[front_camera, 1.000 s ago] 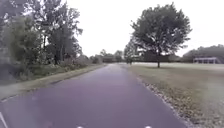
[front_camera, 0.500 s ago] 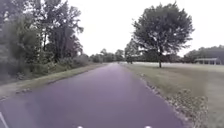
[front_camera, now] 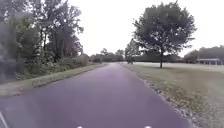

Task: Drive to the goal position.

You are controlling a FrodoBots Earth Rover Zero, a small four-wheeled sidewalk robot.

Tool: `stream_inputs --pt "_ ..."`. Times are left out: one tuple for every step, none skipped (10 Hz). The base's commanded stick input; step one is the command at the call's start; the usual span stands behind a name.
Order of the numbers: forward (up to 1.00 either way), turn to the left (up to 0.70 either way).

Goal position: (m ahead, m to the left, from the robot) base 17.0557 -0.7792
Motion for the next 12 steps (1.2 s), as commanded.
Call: stream_inputs --pt "0.7 0.0" --pt "0.7 0.0" --pt "0.7 0.0" --pt "0.7 0.0" --pt "0.7 0.0" --pt "0.7 0.0" --pt "0.7 0.0" --pt "0.7 0.0" --pt "0.7 0.0" --pt "0.7 0.0" --pt "0.7 0.0" --pt "0.7 -0.04"
